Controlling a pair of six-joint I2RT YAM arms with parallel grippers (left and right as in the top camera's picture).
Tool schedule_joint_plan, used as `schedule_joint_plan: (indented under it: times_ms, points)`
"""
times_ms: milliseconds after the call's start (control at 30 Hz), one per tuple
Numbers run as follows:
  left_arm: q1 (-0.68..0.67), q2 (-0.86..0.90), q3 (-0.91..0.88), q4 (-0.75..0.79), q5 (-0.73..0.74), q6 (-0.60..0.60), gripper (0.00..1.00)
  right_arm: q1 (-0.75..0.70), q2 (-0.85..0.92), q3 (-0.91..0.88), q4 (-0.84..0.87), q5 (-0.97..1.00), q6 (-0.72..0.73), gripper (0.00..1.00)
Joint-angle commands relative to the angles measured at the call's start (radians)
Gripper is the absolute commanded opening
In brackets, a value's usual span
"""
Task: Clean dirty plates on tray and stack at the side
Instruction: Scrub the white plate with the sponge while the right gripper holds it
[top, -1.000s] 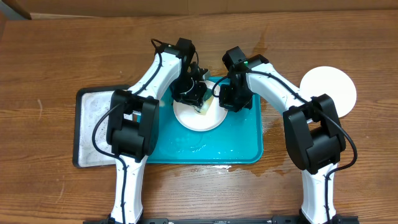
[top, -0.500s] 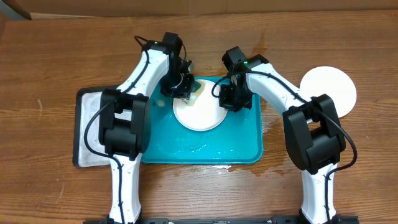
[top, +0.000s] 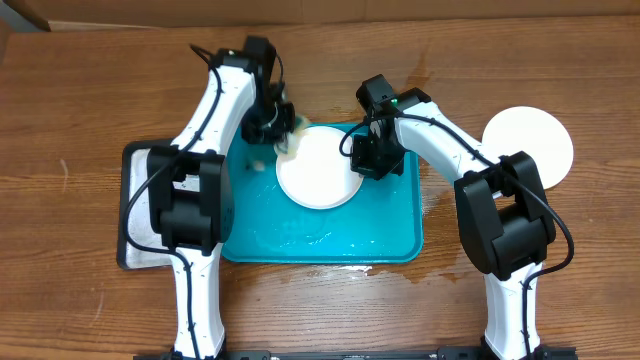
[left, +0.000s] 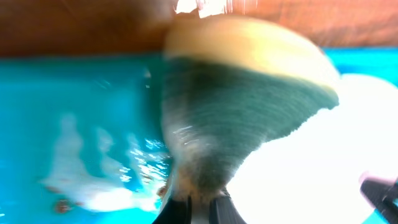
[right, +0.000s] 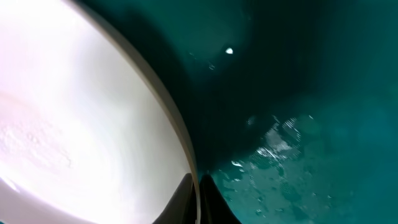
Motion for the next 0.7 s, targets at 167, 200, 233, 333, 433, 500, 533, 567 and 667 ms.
schedule_joint_plan:
  times_ms: [167, 200, 233, 333, 433, 500, 533, 567, 667]
  points:
    - [-0.069, -0.135, 0.045, -0.011, -0.002, -0.077, 0.04, -0.002, -0.014, 0.003, 0.002, 0.018, -0.002, 0.04]
    - [-0.086, -0.134, 0.031, -0.007, 0.016, -0.076, 0.04, -0.002, -0.014, 0.003, 0.004, 0.018, -0.002, 0.04]
    - [-0.116, -0.134, 0.011, -0.004, 0.037, -0.076, 0.04, -0.002, -0.014, 0.003, 0.005, 0.018, -0.002, 0.04]
    - [-0.165, -0.13, -0.023, 0.011, 0.044, -0.073, 0.04, -0.002, -0.014, 0.003, 0.005, 0.018, -0.002, 0.04]
    - [-0.204, -0.13, -0.076, 0.047, 0.043, -0.074, 0.04, -0.002, -0.014, 0.003, 0.005, 0.018, -0.002, 0.04]
    - [-0.22, -0.129, -0.116, 0.077, 0.043, -0.074, 0.04, -0.002, -0.014, 0.003, 0.005, 0.018, -0.002, 0.04]
    - [-0.225, -0.129, -0.137, 0.092, 0.043, -0.074, 0.04, -0.002, -0.014, 0.003, 0.005, 0.018, -0.002, 0.04]
    - [-0.226, -0.129, -0.155, 0.105, 0.043, -0.074, 0.04, -0.002, -0.014, 0.003, 0.005, 0.018, -0.002, 0.04]
    - [-0.218, -0.121, -0.198, 0.157, 0.032, -0.074, 0.04, -0.002, -0.014, 0.003, 0.005, 0.018, -0.002, 0.04]
